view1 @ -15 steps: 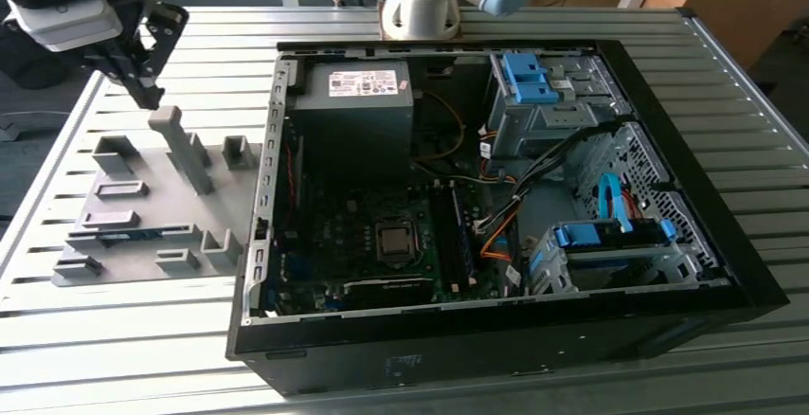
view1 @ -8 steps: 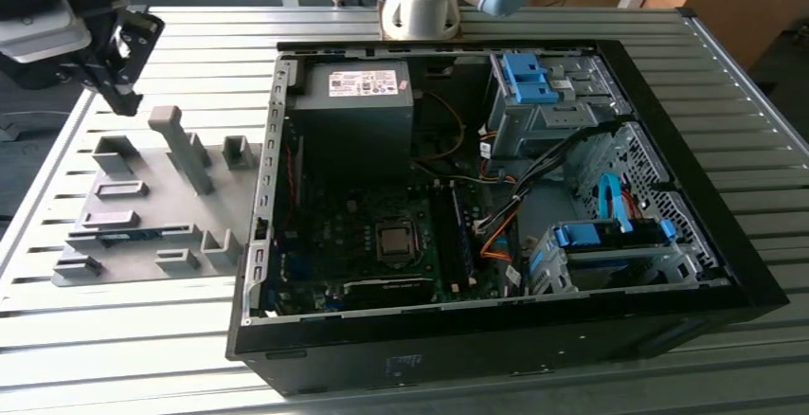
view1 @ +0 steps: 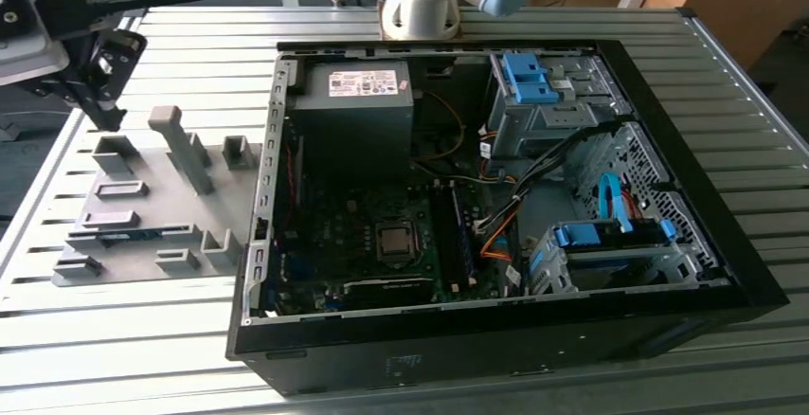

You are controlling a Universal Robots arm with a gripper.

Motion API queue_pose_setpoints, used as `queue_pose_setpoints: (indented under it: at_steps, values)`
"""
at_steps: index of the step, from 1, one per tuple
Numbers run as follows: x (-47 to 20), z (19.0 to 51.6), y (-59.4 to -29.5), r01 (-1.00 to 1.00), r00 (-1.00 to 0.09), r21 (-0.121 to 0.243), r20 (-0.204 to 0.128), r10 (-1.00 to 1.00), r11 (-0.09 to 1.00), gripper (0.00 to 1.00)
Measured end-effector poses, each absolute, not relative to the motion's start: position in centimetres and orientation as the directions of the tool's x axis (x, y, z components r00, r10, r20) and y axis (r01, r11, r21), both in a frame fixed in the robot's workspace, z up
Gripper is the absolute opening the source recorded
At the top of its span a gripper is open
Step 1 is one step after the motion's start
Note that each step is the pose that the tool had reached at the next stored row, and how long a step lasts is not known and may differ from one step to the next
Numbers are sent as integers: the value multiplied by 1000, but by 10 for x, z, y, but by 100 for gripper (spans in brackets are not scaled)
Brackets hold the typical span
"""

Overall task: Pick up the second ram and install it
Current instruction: 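Reach for the second ram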

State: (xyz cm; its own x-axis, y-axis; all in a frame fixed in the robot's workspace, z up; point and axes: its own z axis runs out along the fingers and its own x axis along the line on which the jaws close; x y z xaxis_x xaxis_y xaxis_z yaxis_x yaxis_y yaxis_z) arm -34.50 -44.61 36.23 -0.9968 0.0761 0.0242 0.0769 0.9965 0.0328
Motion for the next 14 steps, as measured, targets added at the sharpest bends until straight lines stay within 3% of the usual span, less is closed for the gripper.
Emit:
queue_pose_setpoints:
  at_steps: [14]
  values:
    - [-378,349,-460,77,-997,32,28,76,997,11]
